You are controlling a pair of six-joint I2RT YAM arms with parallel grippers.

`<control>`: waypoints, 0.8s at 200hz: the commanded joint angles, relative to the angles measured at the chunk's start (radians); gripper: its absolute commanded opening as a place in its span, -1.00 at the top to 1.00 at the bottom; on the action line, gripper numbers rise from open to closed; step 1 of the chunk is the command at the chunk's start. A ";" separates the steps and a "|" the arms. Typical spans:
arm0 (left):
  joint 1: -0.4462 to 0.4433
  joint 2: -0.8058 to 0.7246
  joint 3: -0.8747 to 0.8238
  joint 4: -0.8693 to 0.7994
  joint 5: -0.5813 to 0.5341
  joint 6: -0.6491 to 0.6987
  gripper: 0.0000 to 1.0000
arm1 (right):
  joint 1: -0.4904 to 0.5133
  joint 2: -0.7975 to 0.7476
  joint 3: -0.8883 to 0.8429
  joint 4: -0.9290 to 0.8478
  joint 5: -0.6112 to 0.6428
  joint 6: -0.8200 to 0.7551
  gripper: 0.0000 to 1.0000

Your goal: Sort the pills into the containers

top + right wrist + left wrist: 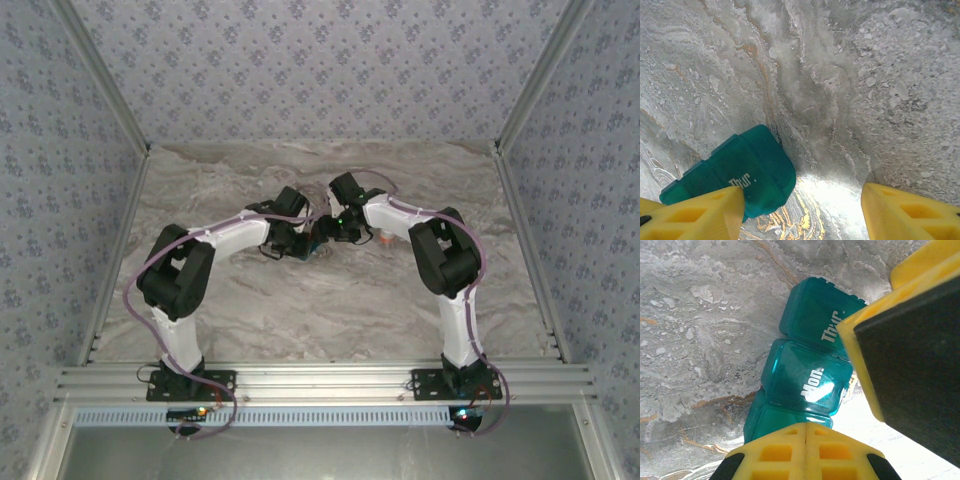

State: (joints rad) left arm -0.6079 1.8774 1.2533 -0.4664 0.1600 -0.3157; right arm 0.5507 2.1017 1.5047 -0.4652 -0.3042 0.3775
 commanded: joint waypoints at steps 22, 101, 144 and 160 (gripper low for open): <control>0.001 0.000 -0.021 -0.007 0.013 0.015 0.98 | -0.005 0.047 0.034 -0.039 -0.029 0.025 -0.31; -0.007 -0.032 0.005 -0.025 0.002 0.022 0.88 | -0.011 0.062 0.059 -0.041 -0.039 0.034 -0.30; -0.007 -0.020 0.006 -0.033 -0.019 0.031 0.82 | -0.010 0.072 0.078 -0.040 -0.042 0.035 -0.30; -0.006 -0.024 0.003 -0.031 -0.027 0.031 0.76 | -0.010 0.072 0.080 -0.037 -0.042 0.034 -0.30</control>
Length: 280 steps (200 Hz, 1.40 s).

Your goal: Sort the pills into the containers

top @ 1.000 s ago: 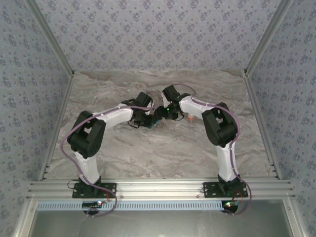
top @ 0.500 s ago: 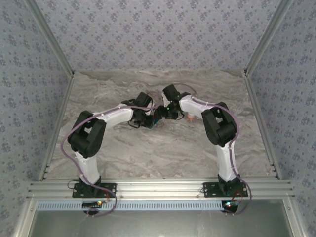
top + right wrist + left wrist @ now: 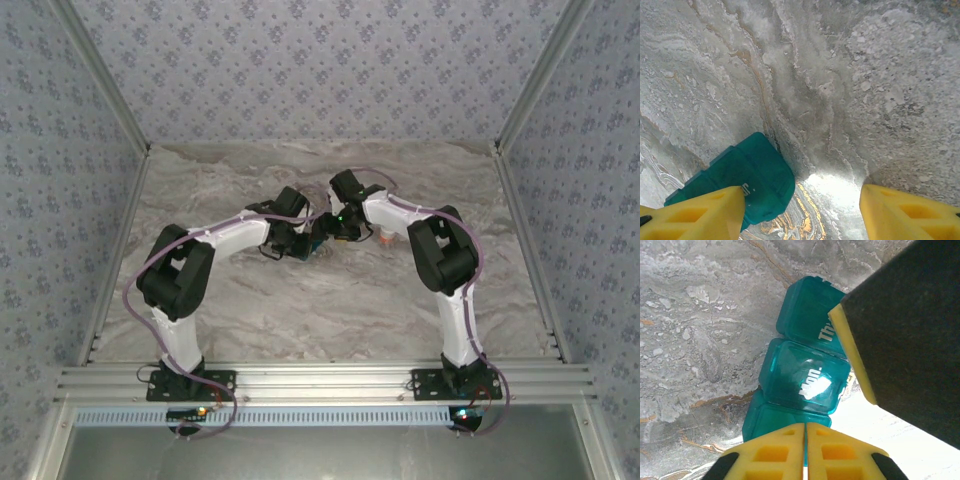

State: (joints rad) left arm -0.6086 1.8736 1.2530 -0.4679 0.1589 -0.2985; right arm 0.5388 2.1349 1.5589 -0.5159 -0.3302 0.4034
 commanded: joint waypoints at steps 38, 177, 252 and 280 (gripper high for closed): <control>-0.010 -0.023 0.006 -0.036 -0.061 0.025 0.67 | 0.002 0.046 0.033 0.016 -0.021 0.013 -0.30; -0.002 0.083 -0.002 -0.058 -0.054 0.053 0.89 | 0.004 0.057 0.043 0.004 -0.023 0.016 -0.30; 0.007 0.026 0.056 -0.069 -0.009 0.070 0.80 | 0.002 0.047 0.049 -0.015 -0.032 0.013 -0.30; 0.013 -0.036 0.087 -0.074 -0.005 0.067 0.66 | 0.002 0.040 0.050 -0.016 -0.032 0.014 -0.30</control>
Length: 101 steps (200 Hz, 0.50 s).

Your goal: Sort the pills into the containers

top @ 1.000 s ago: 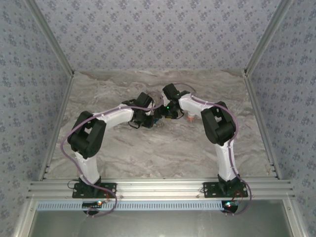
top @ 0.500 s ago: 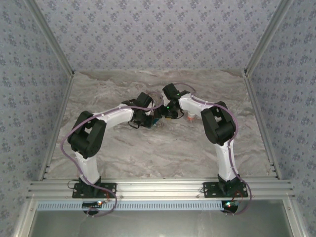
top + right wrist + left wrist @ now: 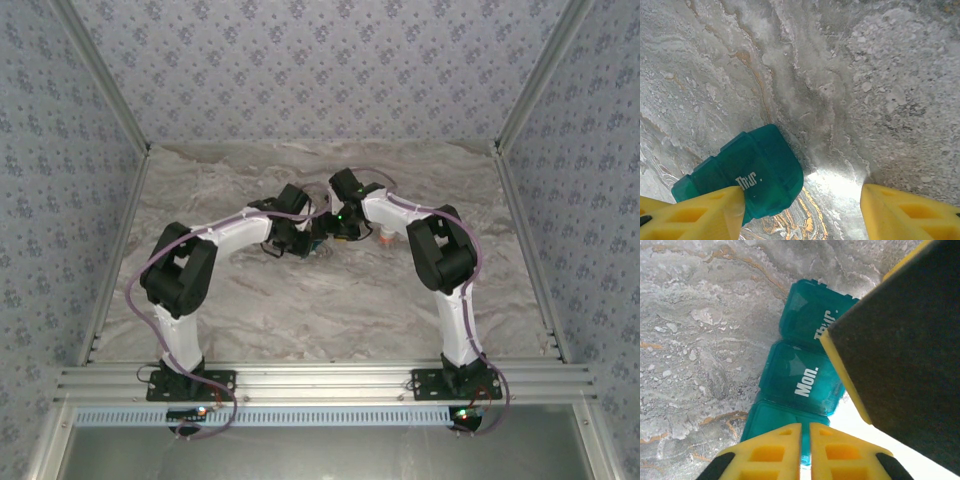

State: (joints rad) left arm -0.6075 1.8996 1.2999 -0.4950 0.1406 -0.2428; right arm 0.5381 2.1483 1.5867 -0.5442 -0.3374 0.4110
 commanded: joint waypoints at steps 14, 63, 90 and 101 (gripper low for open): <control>0.020 -0.092 0.048 -0.042 0.021 0.005 0.62 | 0.003 0.023 0.021 0.015 -0.023 0.006 -0.30; 0.062 -0.168 0.046 -0.028 0.045 -0.021 0.60 | 0.005 0.010 0.015 0.025 -0.022 0.010 -0.30; 0.083 -0.218 0.018 -0.009 0.026 -0.031 0.59 | 0.004 -0.017 0.007 0.033 -0.040 0.016 -0.30; 0.091 -0.240 0.005 0.000 0.017 -0.035 0.58 | 0.002 -0.035 0.010 0.035 -0.049 0.023 -0.30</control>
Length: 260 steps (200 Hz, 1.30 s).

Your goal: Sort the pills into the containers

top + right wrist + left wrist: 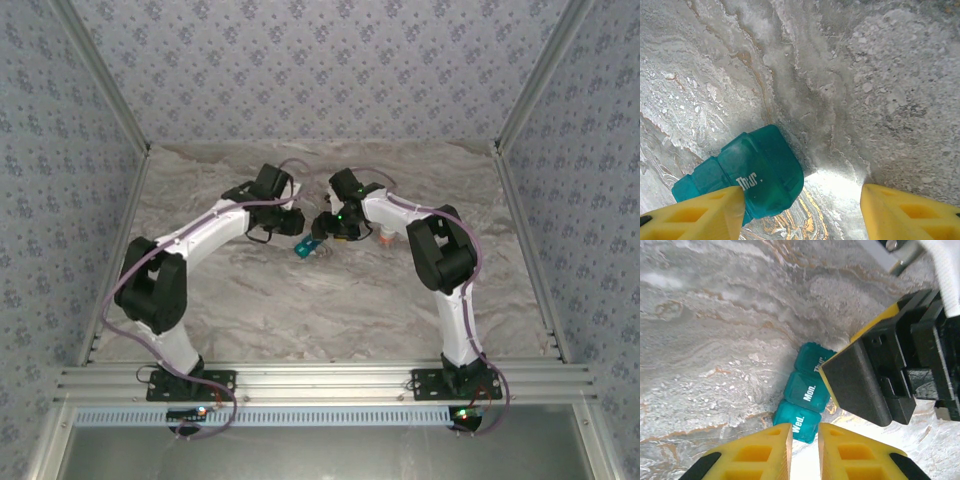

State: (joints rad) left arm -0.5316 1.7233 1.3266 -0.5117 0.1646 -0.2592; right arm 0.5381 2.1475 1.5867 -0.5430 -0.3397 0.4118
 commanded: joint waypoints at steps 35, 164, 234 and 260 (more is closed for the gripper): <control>0.034 -0.147 -0.061 0.048 -0.060 -0.029 0.50 | -0.005 -0.108 0.050 0.030 -0.067 0.035 -0.34; 0.158 -0.544 -0.175 0.091 -0.348 0.036 -0.96 | -0.359 -0.764 -0.281 0.082 0.050 0.042 -0.72; 0.196 -0.711 -0.534 0.521 -0.555 0.294 -0.96 | -0.576 -0.955 -0.520 0.086 0.495 0.052 -0.99; 0.297 -0.730 -0.644 0.610 -0.549 0.246 -0.96 | -0.587 -0.967 -0.661 0.216 0.696 0.046 -0.99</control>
State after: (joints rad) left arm -0.3172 1.0218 0.7563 -0.0803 -0.3393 -0.0277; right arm -0.0387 1.1908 1.0294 -0.4183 0.0978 0.4572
